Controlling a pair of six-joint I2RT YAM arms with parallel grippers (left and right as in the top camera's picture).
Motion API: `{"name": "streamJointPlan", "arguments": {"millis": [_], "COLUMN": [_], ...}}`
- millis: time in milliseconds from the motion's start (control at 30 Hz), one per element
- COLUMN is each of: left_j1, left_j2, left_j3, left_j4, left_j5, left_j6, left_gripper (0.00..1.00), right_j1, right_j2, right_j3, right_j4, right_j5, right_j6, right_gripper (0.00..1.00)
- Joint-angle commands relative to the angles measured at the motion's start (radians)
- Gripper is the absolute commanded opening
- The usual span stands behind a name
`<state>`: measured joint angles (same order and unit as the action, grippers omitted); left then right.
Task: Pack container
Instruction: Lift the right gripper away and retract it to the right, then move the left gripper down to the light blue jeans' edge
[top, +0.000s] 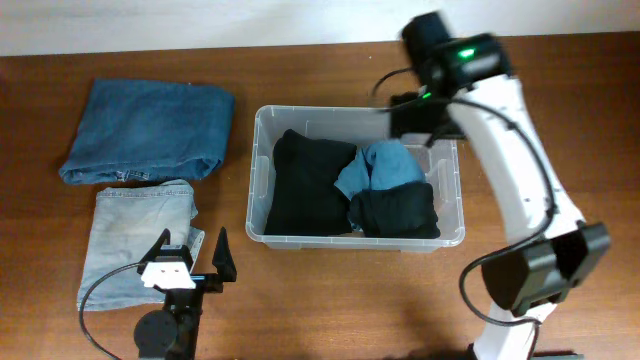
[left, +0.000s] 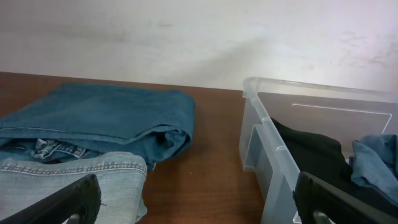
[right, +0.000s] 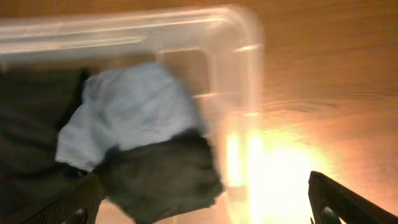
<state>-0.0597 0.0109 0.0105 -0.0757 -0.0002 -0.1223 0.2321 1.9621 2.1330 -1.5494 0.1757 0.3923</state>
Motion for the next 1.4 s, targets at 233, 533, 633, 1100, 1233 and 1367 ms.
{"name": "streamJointPlan", "arguments": {"millis": [233, 533, 633, 1100, 1233, 1367], "left_j1": [0.004, 0.004, 0.004, 0.004, 0.004, 0.004], "left_j2": [-0.004, -0.004, -0.004, -0.004, -0.004, -0.004], "left_j3": [-0.002, -0.002, -0.002, -0.002, -0.002, -0.002], "left_j4": [-0.008, -0.008, -0.008, -0.008, -0.008, -0.006], "left_j5": [0.000, 0.000, 0.000, 0.001, 0.001, -0.008], "left_j6": [0.016, 0.016, 0.016, 0.016, 0.016, 0.016], "left_gripper": [0.99, 0.99, 0.99, 0.99, 0.99, 0.99], "right_j1": [-0.458, -0.798, -0.871, -0.973, -0.973, -0.973], "right_j2": [-0.112, -0.114, -0.113, -0.109, -0.109, -0.109], "right_j3": [0.081, 0.062, 0.054, 0.053, 0.053, 0.053], "right_j4": [-0.139, -0.150, -0.149, -0.149, -0.149, -0.149], "right_j5": [-0.039, -0.164, -0.170, -0.172, -0.172, -0.172], "right_j6": [-0.009, -0.037, -0.036, -0.037, -0.037, -0.037], "right_gripper": [0.99, 0.98, 0.99, 0.98, 0.98, 0.98]}}
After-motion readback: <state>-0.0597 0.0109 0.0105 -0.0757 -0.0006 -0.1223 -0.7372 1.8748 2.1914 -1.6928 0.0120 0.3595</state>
